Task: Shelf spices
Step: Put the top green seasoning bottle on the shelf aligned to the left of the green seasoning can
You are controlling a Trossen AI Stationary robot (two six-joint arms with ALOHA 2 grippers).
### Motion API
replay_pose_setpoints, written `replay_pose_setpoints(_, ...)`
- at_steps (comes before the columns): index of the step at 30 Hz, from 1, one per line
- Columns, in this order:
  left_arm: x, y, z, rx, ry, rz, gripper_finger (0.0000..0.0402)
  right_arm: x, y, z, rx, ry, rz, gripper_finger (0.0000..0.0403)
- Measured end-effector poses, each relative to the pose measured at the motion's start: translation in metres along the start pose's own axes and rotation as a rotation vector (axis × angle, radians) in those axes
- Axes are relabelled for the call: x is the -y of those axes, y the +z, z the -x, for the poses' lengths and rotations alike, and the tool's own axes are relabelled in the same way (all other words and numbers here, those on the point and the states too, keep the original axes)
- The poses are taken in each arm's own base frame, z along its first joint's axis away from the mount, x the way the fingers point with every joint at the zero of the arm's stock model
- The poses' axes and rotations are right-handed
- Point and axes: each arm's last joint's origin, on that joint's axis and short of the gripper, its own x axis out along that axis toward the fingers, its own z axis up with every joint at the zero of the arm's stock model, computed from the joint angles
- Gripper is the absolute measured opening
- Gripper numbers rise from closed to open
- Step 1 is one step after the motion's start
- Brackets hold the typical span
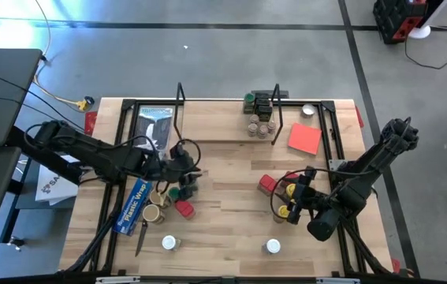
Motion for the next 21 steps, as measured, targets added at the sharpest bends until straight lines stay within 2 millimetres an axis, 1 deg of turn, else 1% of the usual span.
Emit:
replay_pose_setpoints(6, -0.007, -0.016, 0.001, -0.179, 0.029, -0.061, 0.0188, 0.0, 0.0, 0.0, 0.0, 0.0, 0.001, 0.0236)
replay_pose_setpoints(8, -0.01, -0.023, 0.002, -0.258, 0.021, -0.119, 0.0215, 0.0, 0.0, 0.0, 0.0, 0.0, 0.001, 0.0236)
replay_pose_setpoints(10, -0.011, -0.027, 0.004, -0.31, 0.011, -0.191, 0.0233, 0.0, 0.0, 0.0, 0.0, 0.0, 0.001, 0.0236)
replay_pose_setpoints(13, -0.011, -0.029, 0.004, -0.339, -0.031, -0.294, 0.0247, 0.0, 0.0, 0.0, 0.0, 0.0, 0.001, 0.0236)
replay_pose_setpoints(16, -0.01, -0.03, 0.003, -0.35, -0.083, -0.377, 0.0249, 0.0, 0.0, 0.0, 0.001, 0.0, -0.003, 0.0236)
replay_pose_setpoints(19, -0.012, -0.031, -0.004, -0.379, -0.09, -0.433, 0.0248, 0.0, 0.0, 0.0, 0.003, 0.001, -0.008, 0.0236)
replay_pose_setpoints(21, -0.014, -0.032, -0.013, -0.405, -0.102, -0.446, 0.0247, 0.0, 0.001, 0.0, 0.004, 0.003, -0.011, 0.0236)
